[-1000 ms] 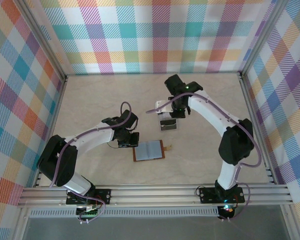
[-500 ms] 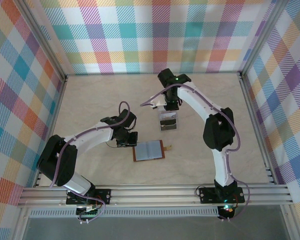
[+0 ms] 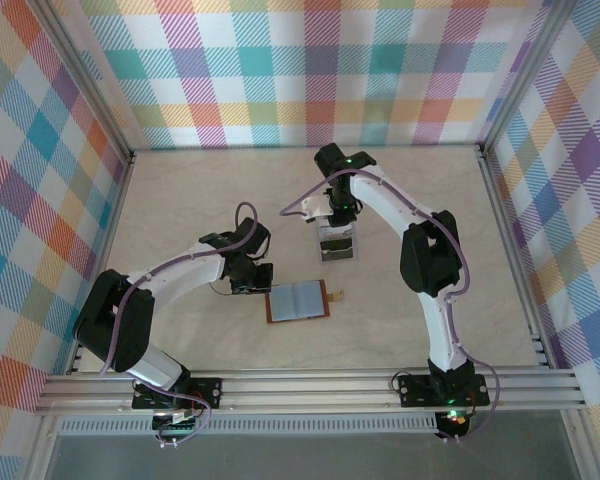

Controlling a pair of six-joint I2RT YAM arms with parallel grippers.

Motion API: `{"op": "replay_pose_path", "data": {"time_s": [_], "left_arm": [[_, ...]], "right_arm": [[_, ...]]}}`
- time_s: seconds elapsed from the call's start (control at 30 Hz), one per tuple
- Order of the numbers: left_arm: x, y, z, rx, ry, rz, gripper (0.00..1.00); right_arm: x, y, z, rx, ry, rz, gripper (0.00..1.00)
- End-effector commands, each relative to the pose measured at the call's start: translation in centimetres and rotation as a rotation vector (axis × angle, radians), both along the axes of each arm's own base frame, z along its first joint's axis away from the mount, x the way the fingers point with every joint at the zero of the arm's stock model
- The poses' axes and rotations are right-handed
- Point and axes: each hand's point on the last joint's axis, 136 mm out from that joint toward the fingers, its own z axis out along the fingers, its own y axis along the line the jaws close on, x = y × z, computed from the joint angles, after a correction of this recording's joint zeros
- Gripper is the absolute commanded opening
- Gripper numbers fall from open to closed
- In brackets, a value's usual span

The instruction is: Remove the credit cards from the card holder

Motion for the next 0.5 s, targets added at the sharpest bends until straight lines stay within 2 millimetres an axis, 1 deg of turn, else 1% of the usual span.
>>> {"op": "replay_pose_path", "data": {"time_s": [0.0,0.03,0.1,0.23,0.3,0.37,0.4,0.47], "left_arm": [[-0.2,0.5,0.0,0.001,0.017,0.000,0.08],[-0.3,0.6,0.0,0.000,0.016,0.000,0.08],[-0.2,0.6,0.0,-0.002,0.015,0.002,0.08],[-0.2,0.7,0.0,-0.001,0.014,0.004,0.08],[-0.3,0.8,0.0,0.000,0.013,0.005,0.08],[-0.2,0.8,0.1,-0.001,0.008,0.007,0.08],[-0.2,0.8,0.1,-0.002,0.009,0.008,0.08],[-0.2,0.8,0.1,-0.004,0.007,0.010,0.08]], "right_arm": [[1.8,0.6,2.4,0.055,-0.079,-0.034,0.24],[2.1,0.6,3.0,0.070,-0.098,-0.046,0.25],[2.7,0.6,3.7,0.078,-0.132,-0.062,0.26],[3.3,0.0,4.1,0.065,-0.181,-0.082,0.28],[3.7,0.2,4.5,0.084,-0.201,-0.097,0.30],[4.4,0.4,4.8,0.109,-0.235,-0.112,0.35],[4.7,0.5,4.6,0.115,-0.250,-0.116,0.39],[5.3,0.7,3.9,0.118,-0.267,-0.115,0.42]]}}
